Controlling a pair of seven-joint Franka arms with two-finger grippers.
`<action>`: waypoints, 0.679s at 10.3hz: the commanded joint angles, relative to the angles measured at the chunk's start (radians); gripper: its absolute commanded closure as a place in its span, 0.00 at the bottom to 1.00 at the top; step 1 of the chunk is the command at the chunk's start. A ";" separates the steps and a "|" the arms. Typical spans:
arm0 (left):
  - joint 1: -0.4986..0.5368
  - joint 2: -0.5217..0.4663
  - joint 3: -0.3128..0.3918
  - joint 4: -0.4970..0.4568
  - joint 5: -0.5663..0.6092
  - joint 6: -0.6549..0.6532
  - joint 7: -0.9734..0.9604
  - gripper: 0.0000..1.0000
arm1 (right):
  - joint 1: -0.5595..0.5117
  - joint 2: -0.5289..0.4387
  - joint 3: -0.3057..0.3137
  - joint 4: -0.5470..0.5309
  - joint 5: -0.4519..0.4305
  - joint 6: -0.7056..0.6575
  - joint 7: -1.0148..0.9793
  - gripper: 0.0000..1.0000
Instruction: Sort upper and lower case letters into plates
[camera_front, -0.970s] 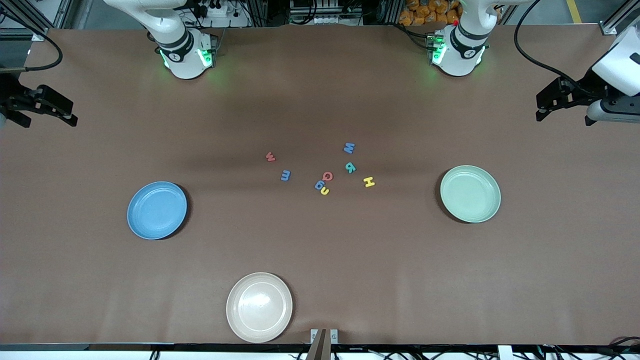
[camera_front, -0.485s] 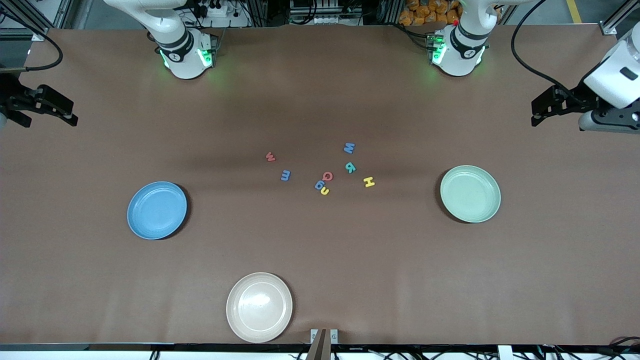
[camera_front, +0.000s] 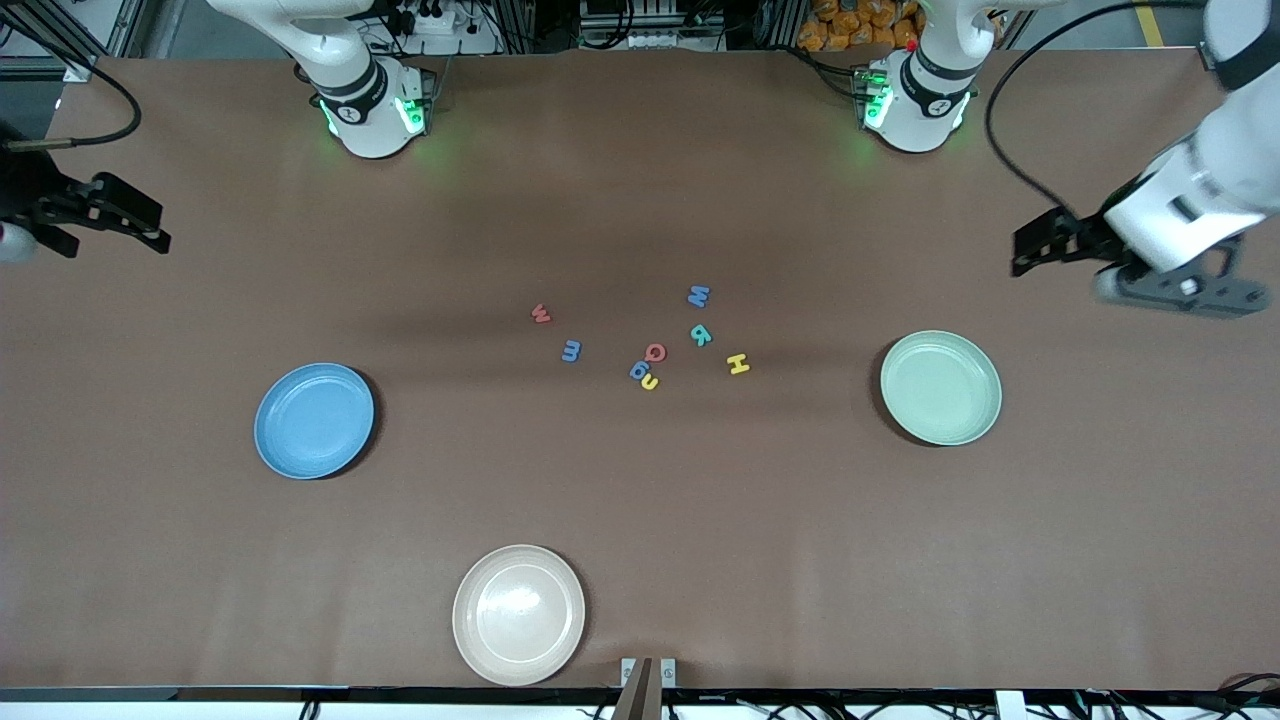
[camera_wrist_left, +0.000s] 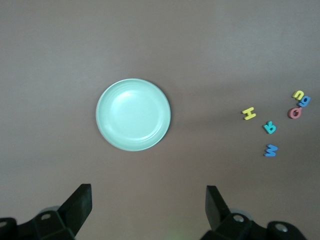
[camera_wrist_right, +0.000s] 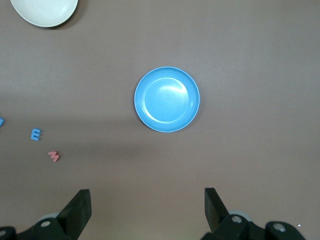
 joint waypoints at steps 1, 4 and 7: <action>0.000 0.058 -0.067 -0.014 -0.023 0.059 -0.073 0.00 | 0.038 0.004 -0.002 -0.035 0.019 0.027 0.029 0.00; -0.014 0.168 -0.174 -0.018 -0.025 0.126 -0.388 0.00 | 0.119 0.079 -0.004 -0.038 0.019 0.072 0.083 0.00; -0.115 0.188 -0.186 -0.149 -0.012 0.310 -0.674 0.00 | 0.162 0.176 -0.002 -0.036 0.019 0.142 0.085 0.00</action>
